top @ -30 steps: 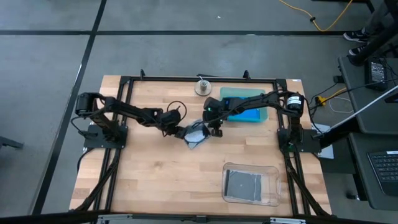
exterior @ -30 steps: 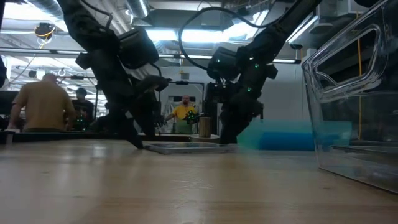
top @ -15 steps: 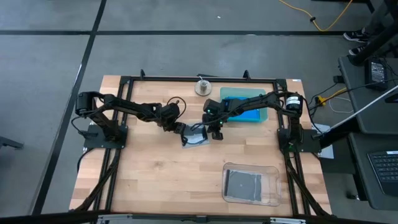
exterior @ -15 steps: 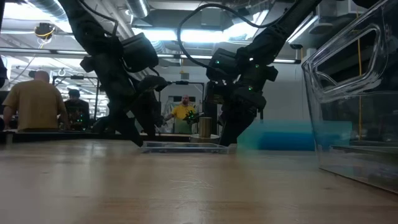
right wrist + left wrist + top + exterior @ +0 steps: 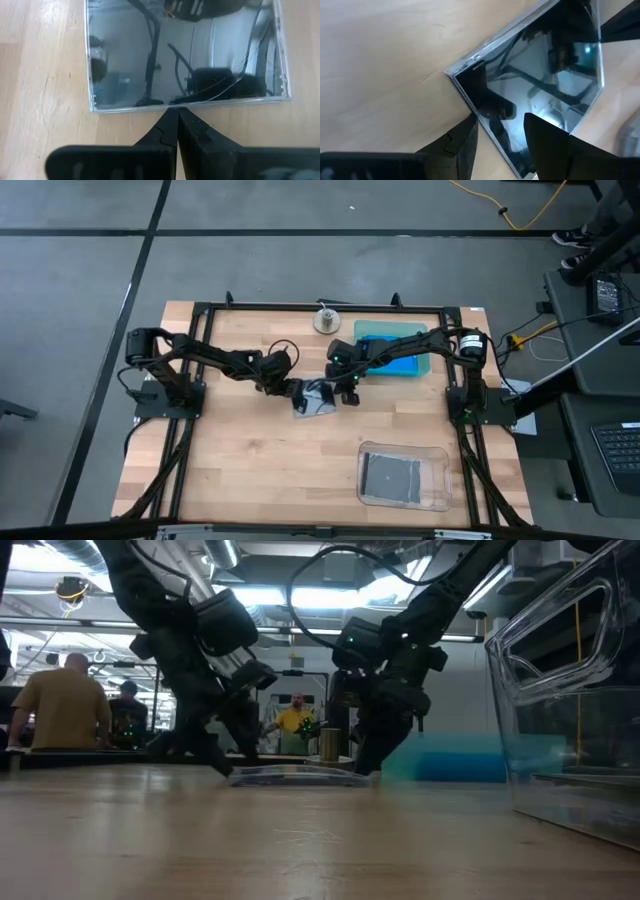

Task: Pick & place jewel cases by type
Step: Put the black CD case into the transparent bin

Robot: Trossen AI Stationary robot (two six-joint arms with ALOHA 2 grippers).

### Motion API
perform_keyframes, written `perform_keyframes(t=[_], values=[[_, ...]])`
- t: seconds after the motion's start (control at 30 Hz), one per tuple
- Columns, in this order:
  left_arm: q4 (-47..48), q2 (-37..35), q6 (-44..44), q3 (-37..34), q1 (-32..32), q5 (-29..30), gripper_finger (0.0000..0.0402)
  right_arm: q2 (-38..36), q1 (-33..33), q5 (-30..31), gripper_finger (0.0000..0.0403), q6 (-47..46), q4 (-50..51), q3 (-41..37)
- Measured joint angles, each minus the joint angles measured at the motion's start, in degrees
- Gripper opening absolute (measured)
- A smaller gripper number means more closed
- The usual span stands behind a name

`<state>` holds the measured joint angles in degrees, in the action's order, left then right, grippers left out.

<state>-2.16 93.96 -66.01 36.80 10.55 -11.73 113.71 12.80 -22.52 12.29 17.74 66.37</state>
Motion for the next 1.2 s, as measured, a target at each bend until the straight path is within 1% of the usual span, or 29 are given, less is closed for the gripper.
perform_keyframes(t=[0.1, 0.23, 0.37, 0.5, 0.6, 0.63, 0.7, 0.83, 0.9, 1.1, 1.2], values=[[-1.82, -0.67, -0.48, -0.36, 0.49, -0.47, 0.0157, -0.02, 0.00, -0.09, 0.0010, 0.19, -0.06, -0.02], [-0.83, -3.63, 0.31, -0.55, 0.54, 0.21, 0.0152, -0.02, 0.02, -0.08, 0.0010, 0.41, -0.22, -0.03], [0.76, -9.09, -0.92, -0.55, 0.32, 0.65, 0.0148, -0.09, 0.02, -0.04, 0.0010, 1.66, -0.31, -0.33], [1.12, -14.00, -1.30, 0.02, -0.22, 3.65, 0.0149, -0.09, 0.02, 0.06, 0.0010, 2.42, -0.26, -0.33], [-0.90, -15.87, -2.19, 0.17, -0.27, 4.52, 0.0150, -0.09, 0.02, 0.20, 0.0010, 2.75, -0.28, -0.33], [-3.16, -16.13, -2.26, 0.19, -0.44, 4.27, 0.0149, -0.07, 0.02, 0.34, 0.0010, 2.78, -1.13, -0.31], [-4.69, -16.10, -2.14, 0.55, -0.68, 4.49, 0.0147, 0.28, -0.03, 1.07, 0.0010, 2.88, -3.51, 0.03], [-7.17, -13.41, -4.09, 0.19, -0.51, 4.53, 0.0143, 0.13, -0.04, 0.83, 0.0010, 2.39, -2.99, -0.15], [-9.69, -12.17, -4.19, 0.39, -0.55, 3.19, 0.0143, 0.13, 0.00, 0.79, 0.0010, 1.72, -2.91, -0.15], [-8.28, -7.78, -4.75, 0.14, 0.13, 2.17, 0.0141, 0.10, 0.00, 0.57, 0.0010, 1.64, -2.36, -0.15], [-7.10, -6.99, -4.16, 0.14, 0.49, 1.86, 0.0121, 0.09, 0.00, 0.43, 0.0010, 1.41, -2.05, -0.05]])
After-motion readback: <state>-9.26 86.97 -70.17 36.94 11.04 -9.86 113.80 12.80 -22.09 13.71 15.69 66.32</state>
